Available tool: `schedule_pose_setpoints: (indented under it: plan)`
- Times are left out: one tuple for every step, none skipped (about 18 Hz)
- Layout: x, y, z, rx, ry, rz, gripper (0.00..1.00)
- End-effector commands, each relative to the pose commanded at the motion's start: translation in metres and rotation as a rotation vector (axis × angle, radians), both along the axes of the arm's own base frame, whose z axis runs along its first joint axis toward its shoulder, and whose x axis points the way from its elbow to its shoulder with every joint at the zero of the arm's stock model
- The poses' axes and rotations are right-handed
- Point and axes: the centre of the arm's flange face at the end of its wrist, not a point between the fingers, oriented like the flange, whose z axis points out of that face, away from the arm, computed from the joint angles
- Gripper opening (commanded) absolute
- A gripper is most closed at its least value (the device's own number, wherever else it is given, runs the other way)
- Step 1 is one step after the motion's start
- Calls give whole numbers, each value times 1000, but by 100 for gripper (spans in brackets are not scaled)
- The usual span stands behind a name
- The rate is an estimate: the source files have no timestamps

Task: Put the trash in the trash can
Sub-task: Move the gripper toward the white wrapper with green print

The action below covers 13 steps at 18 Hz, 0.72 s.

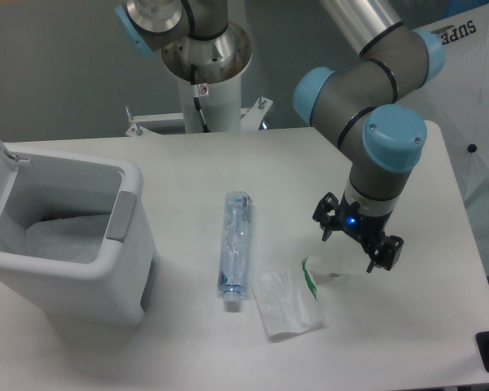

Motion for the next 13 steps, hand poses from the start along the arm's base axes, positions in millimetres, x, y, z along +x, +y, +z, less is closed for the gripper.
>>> schedule_pose_setpoints:
  plan:
    - [1, -1, -3, 8, 4, 2, 100]
    - [1, -4, -6, 6, 3, 7, 100]
    - [1, -4, -8, 5, 0, 9, 100]
    - [2, -4, -11, -3, -2, 2, 100]
    - [4, -5, -17, -10, -9, -5, 100]
    - [6, -5, -21, -14, -17, -8, 100]
    - [7, -4, -22, -17, -20, -12, 100]
    - [8, -4, -25, -18, -24, -18, 100]
    - [9, -2, -31, -24, -32, -28, 100]
    - [11, 0, -37, -32, -40, -33, 100]
    - [15, 5, -41, -40, -48, -41, 100]
    - [24, 10, -48, -51, -67, -48, 100]
    - [30, 13, -56, -60, -81, -49, 100]
